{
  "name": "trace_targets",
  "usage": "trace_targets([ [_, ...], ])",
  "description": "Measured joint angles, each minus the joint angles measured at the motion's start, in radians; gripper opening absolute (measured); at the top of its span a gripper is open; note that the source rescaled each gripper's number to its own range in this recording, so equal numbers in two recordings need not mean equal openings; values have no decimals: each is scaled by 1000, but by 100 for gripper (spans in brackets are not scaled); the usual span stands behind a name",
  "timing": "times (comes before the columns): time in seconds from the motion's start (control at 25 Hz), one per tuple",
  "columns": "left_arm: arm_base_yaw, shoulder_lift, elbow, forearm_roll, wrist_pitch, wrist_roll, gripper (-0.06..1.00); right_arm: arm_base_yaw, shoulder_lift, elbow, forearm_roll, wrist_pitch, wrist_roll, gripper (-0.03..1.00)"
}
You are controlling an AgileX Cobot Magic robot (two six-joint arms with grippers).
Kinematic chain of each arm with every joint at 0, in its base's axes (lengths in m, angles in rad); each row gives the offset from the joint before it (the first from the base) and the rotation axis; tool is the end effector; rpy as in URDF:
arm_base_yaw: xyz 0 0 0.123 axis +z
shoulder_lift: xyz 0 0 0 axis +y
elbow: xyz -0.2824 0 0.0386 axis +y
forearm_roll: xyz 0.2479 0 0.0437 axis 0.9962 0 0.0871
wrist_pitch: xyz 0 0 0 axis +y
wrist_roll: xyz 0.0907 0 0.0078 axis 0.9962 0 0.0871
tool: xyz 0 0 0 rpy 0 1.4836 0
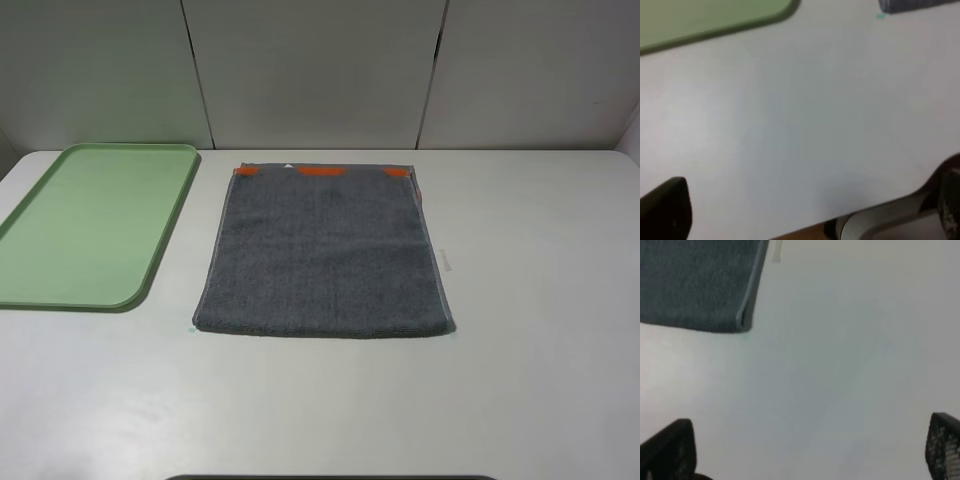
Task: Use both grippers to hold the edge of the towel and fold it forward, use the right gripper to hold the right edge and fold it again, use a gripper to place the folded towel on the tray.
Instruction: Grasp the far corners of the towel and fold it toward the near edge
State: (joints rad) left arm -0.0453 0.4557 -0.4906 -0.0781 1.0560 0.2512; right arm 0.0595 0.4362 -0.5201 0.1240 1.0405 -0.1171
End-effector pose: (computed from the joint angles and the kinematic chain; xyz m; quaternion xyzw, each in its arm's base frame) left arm 0.0633 -0.0091 0.2612 0.1326 0.9397 -0.0059 0.3151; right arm 0.0616 0.0134 0.2726 -0.0716 0.9347 0.0511 0.3445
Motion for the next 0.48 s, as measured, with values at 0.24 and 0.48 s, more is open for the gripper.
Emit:
trace_targets([
  [0.24, -88, 125, -44, 1, -53, 68, 98, 0, 114, -3, 13, -42, -50, 100],
  [0.48, -206, 267, -82, 35, -95, 84, 98, 0, 202, -57, 53, -43, -110, 100],
])
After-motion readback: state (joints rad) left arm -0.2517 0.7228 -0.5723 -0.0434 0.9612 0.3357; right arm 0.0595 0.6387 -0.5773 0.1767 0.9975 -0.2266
